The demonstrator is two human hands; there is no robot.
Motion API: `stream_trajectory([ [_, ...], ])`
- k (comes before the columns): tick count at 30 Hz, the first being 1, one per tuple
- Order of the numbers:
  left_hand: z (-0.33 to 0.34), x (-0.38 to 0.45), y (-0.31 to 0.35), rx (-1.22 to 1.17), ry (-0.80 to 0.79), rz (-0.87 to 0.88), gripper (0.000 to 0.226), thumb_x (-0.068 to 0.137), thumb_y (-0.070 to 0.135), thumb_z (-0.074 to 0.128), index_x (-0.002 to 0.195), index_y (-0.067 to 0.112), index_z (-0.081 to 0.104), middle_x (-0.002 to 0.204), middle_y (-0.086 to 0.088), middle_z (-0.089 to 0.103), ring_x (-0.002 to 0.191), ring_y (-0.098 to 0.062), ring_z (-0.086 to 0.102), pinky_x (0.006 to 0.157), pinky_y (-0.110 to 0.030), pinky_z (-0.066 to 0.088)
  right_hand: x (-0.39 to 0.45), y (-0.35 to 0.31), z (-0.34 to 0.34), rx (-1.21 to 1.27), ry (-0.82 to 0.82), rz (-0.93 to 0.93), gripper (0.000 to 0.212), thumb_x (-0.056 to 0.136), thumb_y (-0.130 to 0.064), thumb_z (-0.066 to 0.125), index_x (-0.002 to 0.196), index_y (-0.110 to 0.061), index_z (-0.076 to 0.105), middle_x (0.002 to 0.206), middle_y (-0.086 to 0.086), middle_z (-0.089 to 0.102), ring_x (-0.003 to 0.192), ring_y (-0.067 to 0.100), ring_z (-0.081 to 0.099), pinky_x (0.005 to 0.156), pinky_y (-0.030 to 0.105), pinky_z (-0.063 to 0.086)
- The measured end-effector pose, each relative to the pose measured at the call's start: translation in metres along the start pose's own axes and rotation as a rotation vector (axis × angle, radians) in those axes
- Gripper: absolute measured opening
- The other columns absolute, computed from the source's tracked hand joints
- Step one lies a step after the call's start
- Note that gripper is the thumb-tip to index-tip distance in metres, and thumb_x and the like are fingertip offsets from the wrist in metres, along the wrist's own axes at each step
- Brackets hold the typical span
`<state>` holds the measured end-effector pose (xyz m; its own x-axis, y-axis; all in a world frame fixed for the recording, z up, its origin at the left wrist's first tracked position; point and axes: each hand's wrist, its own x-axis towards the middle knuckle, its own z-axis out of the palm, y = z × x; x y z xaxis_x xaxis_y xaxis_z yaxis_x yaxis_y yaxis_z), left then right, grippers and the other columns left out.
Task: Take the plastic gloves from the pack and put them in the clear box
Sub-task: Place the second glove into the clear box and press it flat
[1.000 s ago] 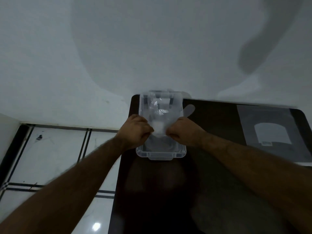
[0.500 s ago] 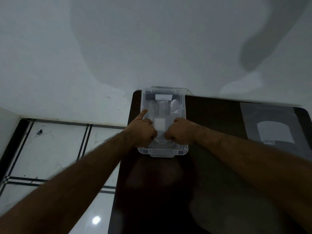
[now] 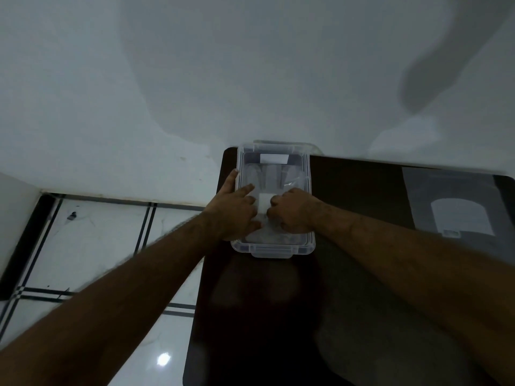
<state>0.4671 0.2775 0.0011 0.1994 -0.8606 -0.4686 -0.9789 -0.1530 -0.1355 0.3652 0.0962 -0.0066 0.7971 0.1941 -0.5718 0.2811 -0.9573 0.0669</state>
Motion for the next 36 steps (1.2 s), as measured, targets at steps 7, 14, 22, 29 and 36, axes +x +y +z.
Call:
stream_trajectory([
  [7,-0.010,-0.002,0.004,0.065,0.056,-0.099,0.072,0.106,0.070,0.022,0.118,0.027,0.078,0.131,0.000,0.075,0.157,-0.033,0.036,0.122,-0.074,-0.008,-0.004,0.001,0.000,-0.014,0.013,0.036,0.051,0.102,-0.050,0.058,0.147,-0.027,0.055,0.131,0.007,0.064,0.118,0.031,0.064,0.115,0.055,0.040],
  [14,-0.018,-0.008,-0.002,0.013,0.177,-0.029,0.052,0.107,0.059,0.040,0.119,0.026,0.077,0.133,-0.005,0.072,0.152,-0.033,0.043,0.124,-0.074,-0.001,-0.004,0.009,-0.004,-0.021,0.021,0.058,0.045,0.105,-0.040,0.054,0.149,-0.029,0.052,0.139,0.008,0.063,0.130,0.032,0.060,0.125,0.064,0.025],
  [22,-0.011,0.008,-0.004,0.032,-0.023,0.032,0.053,0.108,0.062,0.035,0.118,0.029,0.077,0.128,0.003,0.076,0.151,-0.029,0.046,0.123,-0.074,-0.014,0.003,0.017,-0.011,-0.071,-0.121,0.140,0.045,0.104,-0.039,0.058,0.147,-0.025,0.056,0.147,0.009,0.060,0.144,0.033,0.050,0.127,0.069,0.012],
  [29,-0.010,0.015,-0.007,0.039,-0.001,0.035,0.052,0.108,0.061,0.036,0.113,0.030,0.078,0.123,0.004,0.078,0.147,-0.028,0.051,0.123,-0.073,-0.014,0.005,0.014,-0.021,-0.072,0.001,0.144,0.038,0.102,-0.033,0.062,0.138,-0.020,0.062,0.131,0.011,0.068,0.128,0.031,0.062,0.126,0.067,0.024],
  [36,-0.002,0.024,-0.006,0.024,-0.119,0.021,0.052,0.106,0.065,0.037,0.118,0.032,0.075,0.120,0.004,0.077,0.143,-0.028,0.053,0.120,-0.073,-0.019,0.002,0.009,-0.017,-0.043,-0.094,0.171,0.049,0.101,-0.036,0.063,0.148,-0.022,0.055,0.142,0.012,0.062,0.138,0.034,0.054,0.126,0.069,0.011],
])
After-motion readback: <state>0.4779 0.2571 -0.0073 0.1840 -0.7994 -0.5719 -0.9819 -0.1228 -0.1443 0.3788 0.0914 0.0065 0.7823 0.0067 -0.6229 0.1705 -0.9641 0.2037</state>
